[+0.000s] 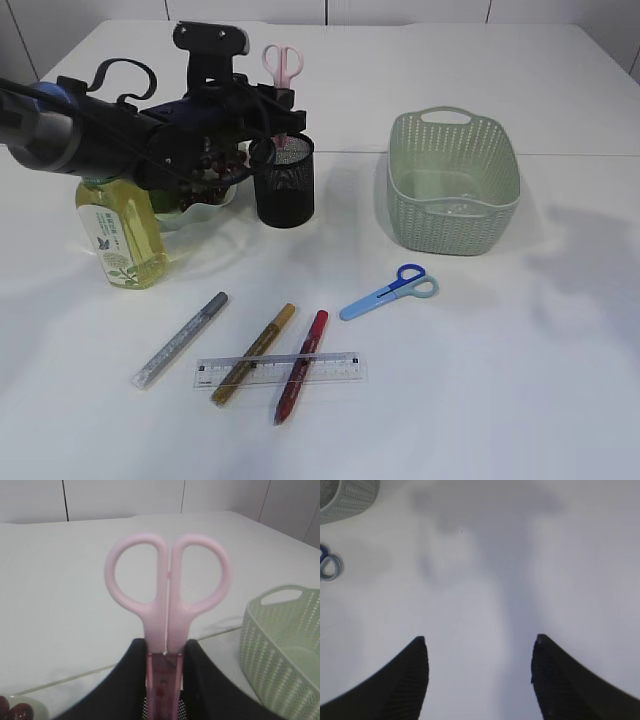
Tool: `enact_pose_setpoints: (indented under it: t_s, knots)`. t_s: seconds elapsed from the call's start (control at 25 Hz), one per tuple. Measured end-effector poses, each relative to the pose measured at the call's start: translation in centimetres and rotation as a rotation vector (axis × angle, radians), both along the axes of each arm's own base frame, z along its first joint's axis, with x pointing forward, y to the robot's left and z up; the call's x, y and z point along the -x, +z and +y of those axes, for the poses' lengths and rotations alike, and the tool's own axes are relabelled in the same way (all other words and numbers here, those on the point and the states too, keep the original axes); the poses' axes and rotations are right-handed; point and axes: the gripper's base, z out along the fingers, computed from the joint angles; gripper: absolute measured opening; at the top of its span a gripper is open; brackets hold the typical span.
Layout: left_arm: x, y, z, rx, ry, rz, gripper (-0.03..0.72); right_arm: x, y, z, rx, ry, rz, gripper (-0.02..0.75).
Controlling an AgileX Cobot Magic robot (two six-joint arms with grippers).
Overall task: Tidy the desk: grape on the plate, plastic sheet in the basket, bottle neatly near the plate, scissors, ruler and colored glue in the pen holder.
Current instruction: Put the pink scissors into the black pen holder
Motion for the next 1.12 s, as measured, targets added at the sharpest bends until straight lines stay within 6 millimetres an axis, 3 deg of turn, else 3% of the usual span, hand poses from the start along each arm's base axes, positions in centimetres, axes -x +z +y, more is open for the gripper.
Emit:
enact_pose_setpoints:
  t_s: [1.12]
  knots:
    - [0.08,-0.55,0.10,-0.026,0.007,0.057,0.179,0.00,0.00,0.00,0.000,0.000,0.000,0.508]
